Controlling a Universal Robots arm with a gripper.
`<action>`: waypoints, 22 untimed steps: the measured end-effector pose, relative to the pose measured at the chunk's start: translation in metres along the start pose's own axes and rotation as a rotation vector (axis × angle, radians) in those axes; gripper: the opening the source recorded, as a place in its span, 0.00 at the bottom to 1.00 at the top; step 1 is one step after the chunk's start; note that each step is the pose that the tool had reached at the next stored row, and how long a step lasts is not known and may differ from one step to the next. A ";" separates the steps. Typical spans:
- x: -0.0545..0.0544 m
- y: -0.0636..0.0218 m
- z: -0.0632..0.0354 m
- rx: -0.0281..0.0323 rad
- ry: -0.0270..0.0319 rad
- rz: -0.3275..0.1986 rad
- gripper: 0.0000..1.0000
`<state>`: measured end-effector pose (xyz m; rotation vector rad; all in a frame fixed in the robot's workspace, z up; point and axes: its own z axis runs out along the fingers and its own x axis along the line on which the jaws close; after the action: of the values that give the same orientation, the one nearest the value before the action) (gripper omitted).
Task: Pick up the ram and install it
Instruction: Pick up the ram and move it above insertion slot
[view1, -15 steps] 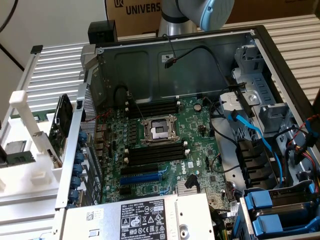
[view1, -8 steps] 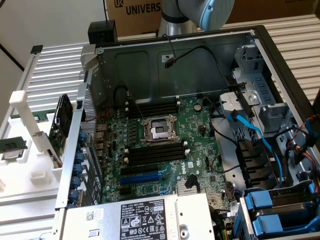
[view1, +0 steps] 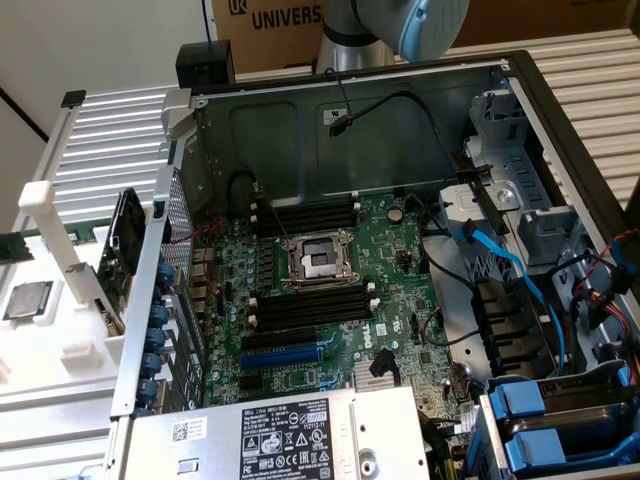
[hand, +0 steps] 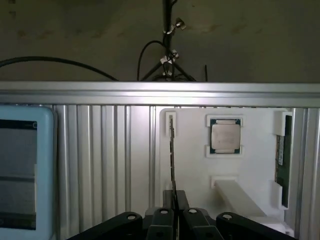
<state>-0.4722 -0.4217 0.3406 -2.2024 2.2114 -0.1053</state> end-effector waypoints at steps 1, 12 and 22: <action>0.000 -0.0003 -0.0047 0.0001 -0.0001 0.000 0.13; 0.005 -0.0258 -0.0528 -0.0062 0.0000 0.000 0.13; 0.014 -0.0594 -0.0726 -0.0259 0.0000 -0.001 0.13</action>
<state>-0.4174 -0.4338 0.4171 -2.2165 2.2244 -0.0771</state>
